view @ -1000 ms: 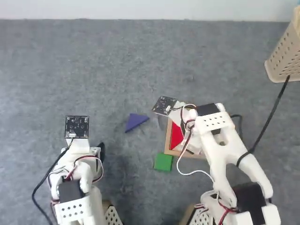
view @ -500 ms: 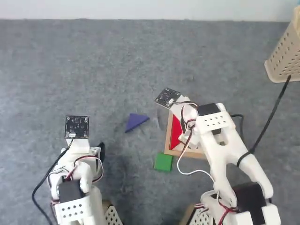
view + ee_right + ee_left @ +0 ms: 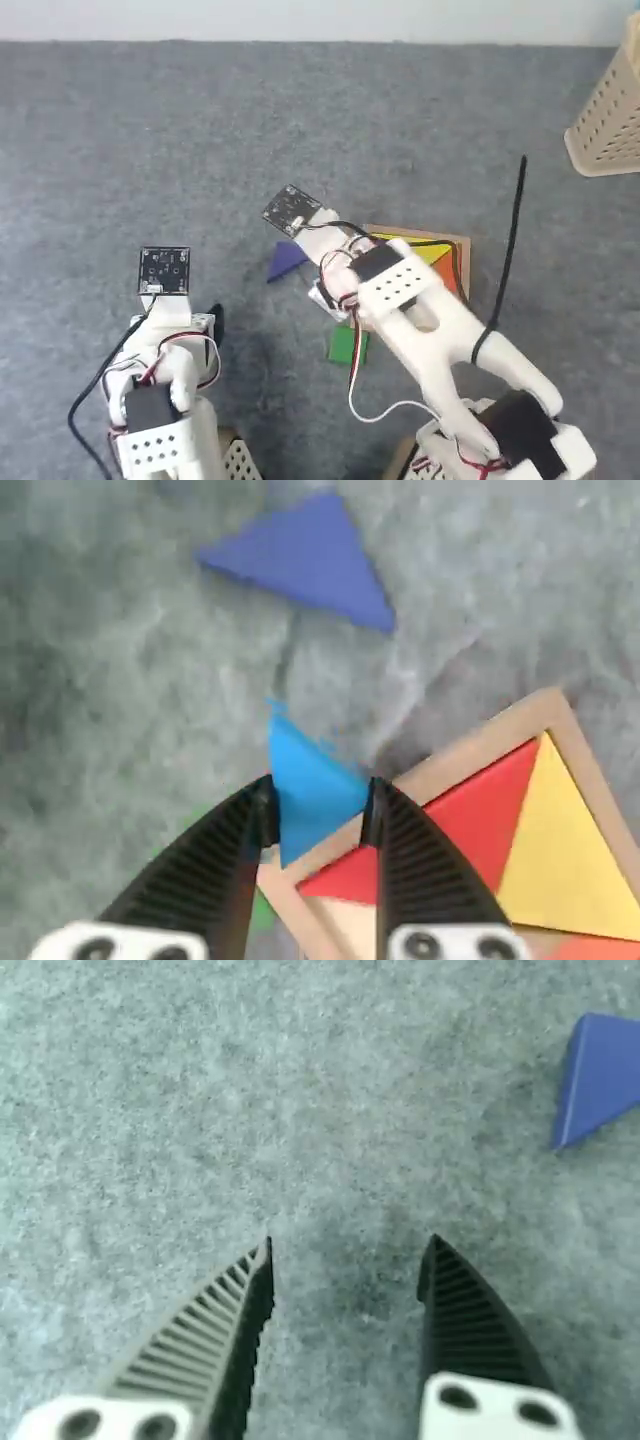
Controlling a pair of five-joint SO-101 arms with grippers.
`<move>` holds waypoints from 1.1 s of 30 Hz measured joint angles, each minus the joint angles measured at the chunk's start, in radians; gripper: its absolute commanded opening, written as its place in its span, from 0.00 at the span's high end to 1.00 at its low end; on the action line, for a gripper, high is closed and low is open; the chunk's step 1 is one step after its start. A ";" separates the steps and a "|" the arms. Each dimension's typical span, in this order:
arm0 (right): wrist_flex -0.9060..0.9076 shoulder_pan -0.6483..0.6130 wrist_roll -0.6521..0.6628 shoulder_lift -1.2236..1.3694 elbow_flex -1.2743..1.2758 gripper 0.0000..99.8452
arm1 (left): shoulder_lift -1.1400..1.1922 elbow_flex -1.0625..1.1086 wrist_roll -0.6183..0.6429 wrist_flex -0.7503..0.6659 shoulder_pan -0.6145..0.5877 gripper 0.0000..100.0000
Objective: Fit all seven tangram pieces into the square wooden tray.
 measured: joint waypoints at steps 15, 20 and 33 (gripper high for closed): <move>-0.009 -0.051 -0.017 0.071 0.000 0.74 | 0.000 0.000 0.000 0.000 0.000 0.77; 0.158 -0.075 0.109 -0.051 0.037 0.74 | 0.000 0.000 0.000 0.000 0.000 0.77; 0.169 -0.173 0.425 -0.175 0.282 0.74 | 0.000 0.000 0.000 0.000 0.000 0.77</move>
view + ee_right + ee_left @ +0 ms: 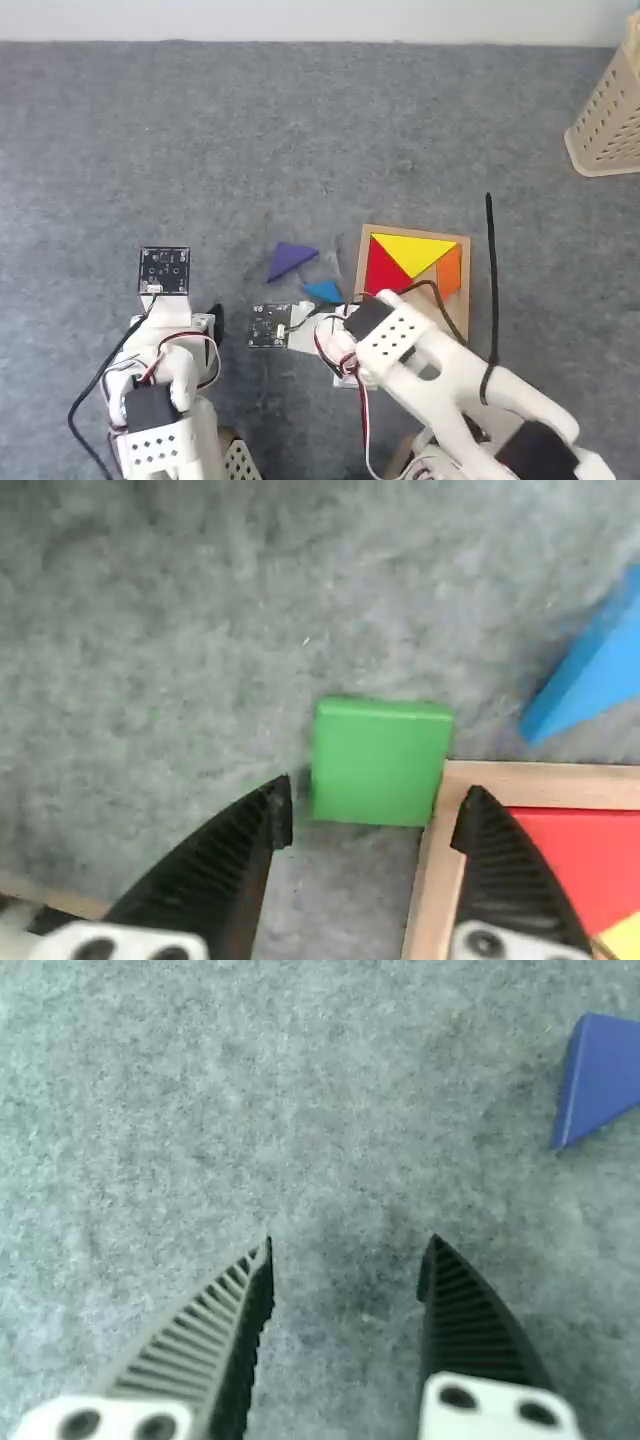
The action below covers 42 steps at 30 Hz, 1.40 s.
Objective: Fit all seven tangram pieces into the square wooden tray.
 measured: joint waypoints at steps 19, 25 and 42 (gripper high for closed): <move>-0.149 -0.060 0.000 -0.017 0.101 0.74 | 0.000 0.000 0.000 0.000 0.000 0.77; -0.155 -0.061 0.000 -0.021 0.104 0.74 | 0.000 0.000 0.000 0.000 0.000 0.77; -0.066 -0.072 -0.160 -0.021 0.060 0.74 | 0.000 0.000 0.000 0.000 0.000 0.77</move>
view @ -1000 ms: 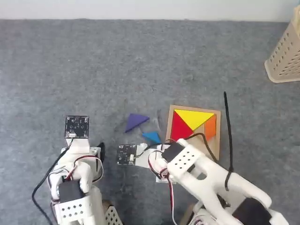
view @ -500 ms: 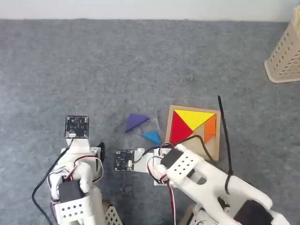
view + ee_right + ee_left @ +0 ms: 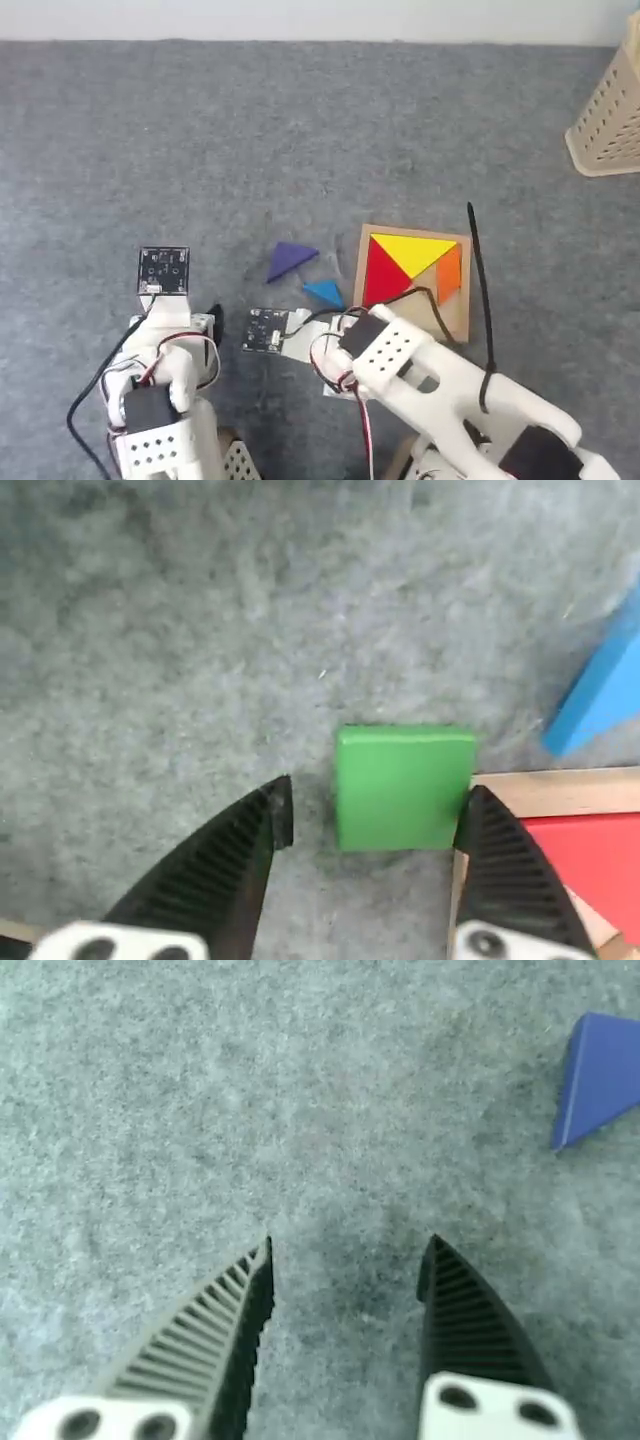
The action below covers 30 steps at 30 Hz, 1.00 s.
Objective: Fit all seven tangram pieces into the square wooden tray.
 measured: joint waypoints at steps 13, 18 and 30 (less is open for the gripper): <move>-0.063 -0.002 -0.012 0.103 -0.032 0.74 | 0.000 0.000 0.000 0.000 0.000 0.77; -0.055 0.000 -0.014 0.157 -0.091 0.80 | 0.000 0.000 0.000 0.000 0.000 0.77; -0.034 0.003 -0.009 0.146 -0.087 0.89 | 0.000 0.000 0.000 0.000 0.000 0.77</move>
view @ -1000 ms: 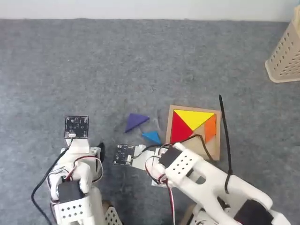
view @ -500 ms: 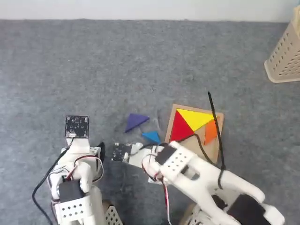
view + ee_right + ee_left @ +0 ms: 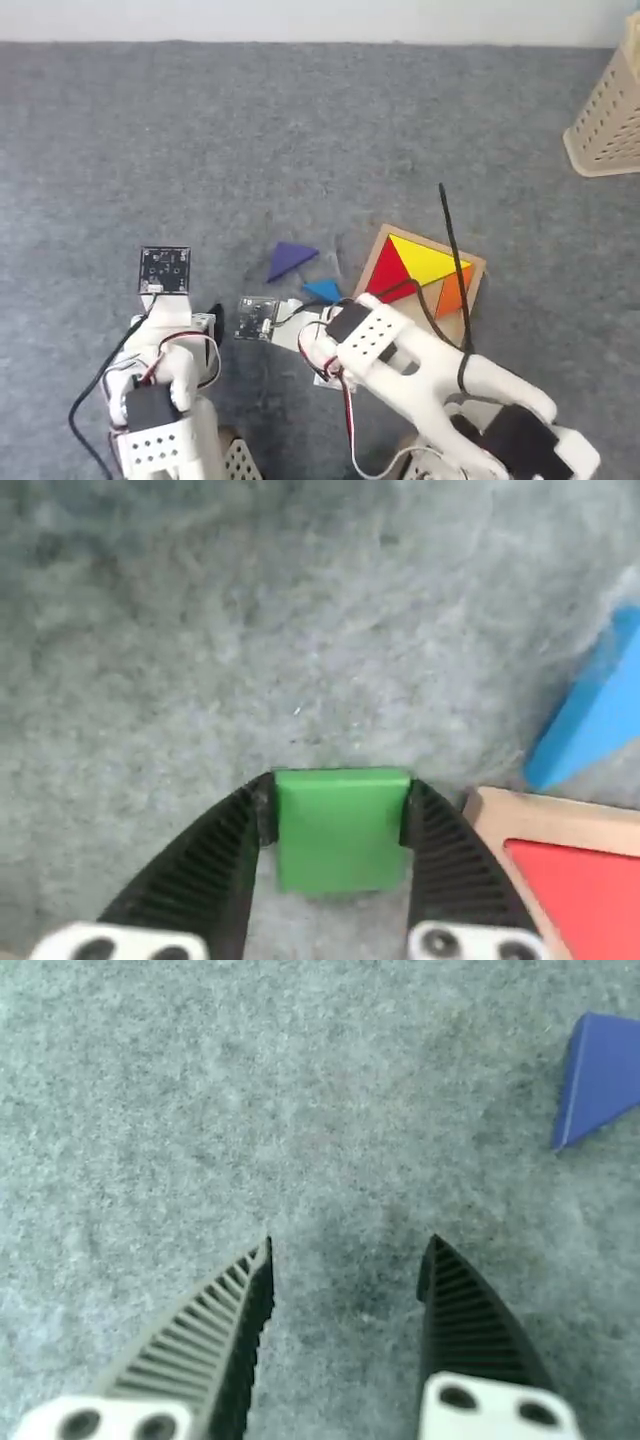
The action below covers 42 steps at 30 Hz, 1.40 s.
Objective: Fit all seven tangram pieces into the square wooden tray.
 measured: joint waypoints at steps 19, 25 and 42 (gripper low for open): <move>0.091 0.015 0.066 -0.014 -0.002 0.99 | 0.000 0.000 0.000 0.000 0.000 0.77; 0.198 0.060 0.066 -0.012 -0.068 0.99 | 0.000 0.000 0.000 0.000 0.000 0.77; 0.267 0.450 -0.066 -0.269 -0.133 0.99 | 0.000 0.000 0.000 0.000 0.000 0.77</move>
